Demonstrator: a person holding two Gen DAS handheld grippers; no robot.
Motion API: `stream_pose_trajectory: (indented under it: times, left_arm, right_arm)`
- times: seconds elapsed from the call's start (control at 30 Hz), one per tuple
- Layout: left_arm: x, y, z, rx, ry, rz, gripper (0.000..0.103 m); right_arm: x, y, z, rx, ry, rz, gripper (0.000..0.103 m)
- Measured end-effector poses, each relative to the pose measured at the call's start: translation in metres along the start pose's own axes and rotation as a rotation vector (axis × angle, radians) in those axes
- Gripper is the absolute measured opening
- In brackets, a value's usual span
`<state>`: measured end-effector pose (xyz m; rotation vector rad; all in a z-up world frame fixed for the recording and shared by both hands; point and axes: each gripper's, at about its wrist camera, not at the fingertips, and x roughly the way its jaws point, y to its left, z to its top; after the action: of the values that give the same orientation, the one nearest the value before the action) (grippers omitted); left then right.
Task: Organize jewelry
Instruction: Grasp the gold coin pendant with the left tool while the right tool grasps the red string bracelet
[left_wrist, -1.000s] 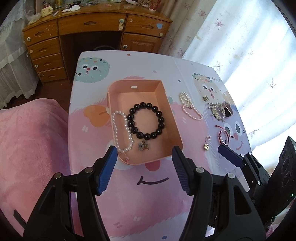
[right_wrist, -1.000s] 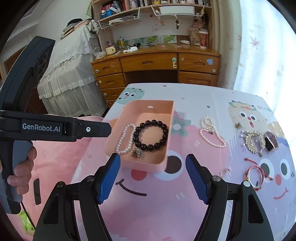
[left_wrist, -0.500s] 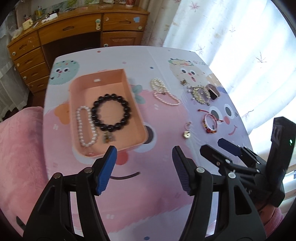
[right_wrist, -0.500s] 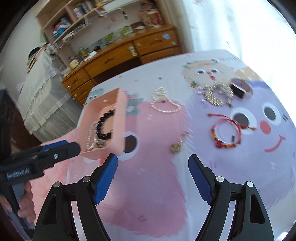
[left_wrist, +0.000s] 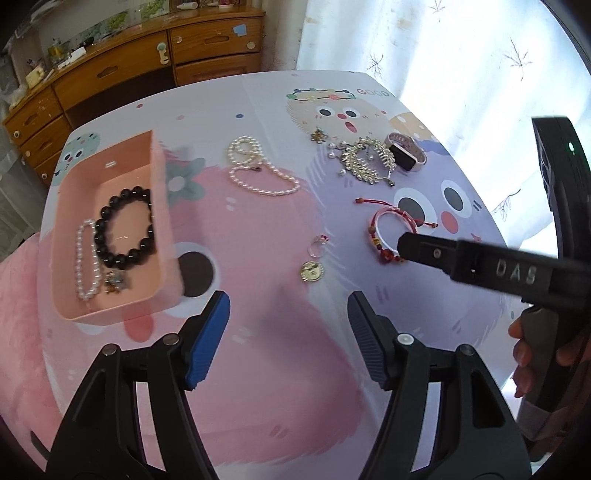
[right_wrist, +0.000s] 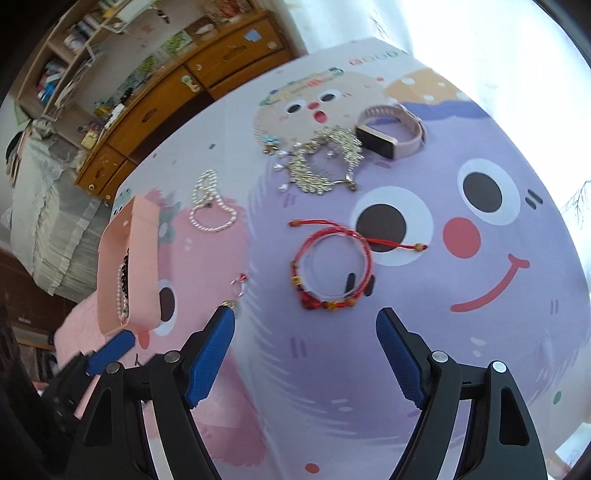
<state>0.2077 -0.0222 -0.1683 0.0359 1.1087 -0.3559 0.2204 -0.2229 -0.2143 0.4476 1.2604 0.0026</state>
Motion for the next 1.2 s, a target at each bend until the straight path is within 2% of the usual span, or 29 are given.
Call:
stream_pose_trajectory:
  times: [0.23,0.5,0.67,0.87,1.1,1.2]
  left_arm:
    - [0.029,-0.029,-0.005,0.017,-0.052,0.049,0.064]
    - [0.054,-0.020,-0.004,-0.073,-0.031,0.055,0.064]
    - [0.064,-0.016,-0.002,-0.103,-0.019,0.044,0.063]
    - [0.068,-0.016,0.001,-0.106,-0.004,0.032,0.058]
    - [0.072,-0.027,0.002,-0.031,-0.004,0.092,0.052]
    - [0.073,-0.031,0.002,-0.011,-0.011,0.118,0.045]
  right_arm:
    - [0.027,-0.017,0.028,0.064,0.117,-0.062,0.080]
    - [0.051,-0.003,0.045,0.074,0.192,-0.120,0.080]
    - [0.058,0.009,0.053,0.042,0.200,-0.193,0.080]
    - [0.068,0.012,0.061,0.032,0.218,-0.251,0.080]
    - [0.073,0.021,0.066,-0.033,0.250,-0.294,0.079]
    - [0.079,0.034,0.062,-0.078,0.237,-0.333,0.071]
